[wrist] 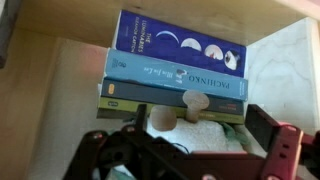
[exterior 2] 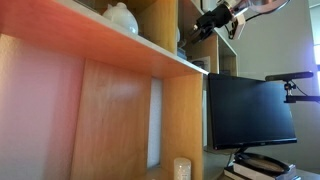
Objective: Pick up the white object from the second shelf from the right and place it on the table
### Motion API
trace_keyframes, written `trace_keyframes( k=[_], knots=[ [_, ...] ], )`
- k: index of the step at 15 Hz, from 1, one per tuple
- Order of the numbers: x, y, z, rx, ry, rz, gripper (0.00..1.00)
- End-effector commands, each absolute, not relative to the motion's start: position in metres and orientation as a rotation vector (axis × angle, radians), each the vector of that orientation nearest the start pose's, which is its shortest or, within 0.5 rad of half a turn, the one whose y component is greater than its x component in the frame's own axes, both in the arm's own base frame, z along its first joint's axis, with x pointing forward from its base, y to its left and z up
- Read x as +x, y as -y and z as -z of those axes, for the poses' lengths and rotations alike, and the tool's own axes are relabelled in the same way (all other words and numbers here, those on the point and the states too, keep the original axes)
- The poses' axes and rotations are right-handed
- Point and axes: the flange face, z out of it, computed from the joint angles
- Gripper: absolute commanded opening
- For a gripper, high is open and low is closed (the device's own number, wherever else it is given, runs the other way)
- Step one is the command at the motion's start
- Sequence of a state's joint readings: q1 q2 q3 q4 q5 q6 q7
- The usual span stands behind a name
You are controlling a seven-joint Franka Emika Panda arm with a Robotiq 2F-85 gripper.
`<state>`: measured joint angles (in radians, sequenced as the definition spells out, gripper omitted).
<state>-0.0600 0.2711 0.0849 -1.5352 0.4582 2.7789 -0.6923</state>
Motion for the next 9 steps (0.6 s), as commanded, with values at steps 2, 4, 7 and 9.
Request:
trace_keyframes(
  k=[2, 4, 7, 9],
  knots=[
    [0.704, 0.01, -0.612, -2.65, 0.541, 1.548, 1.0],
    [0.706, 0.007, -0.607, -2.664, 0.581, 1.539, 1.0],
    [0.706, 0.0, -0.604, -2.665, 0.618, 1.533, 1.0],
    [0.707, -0.003, -0.603, -2.663, 0.622, 1.523, 1.0]
  ],
)
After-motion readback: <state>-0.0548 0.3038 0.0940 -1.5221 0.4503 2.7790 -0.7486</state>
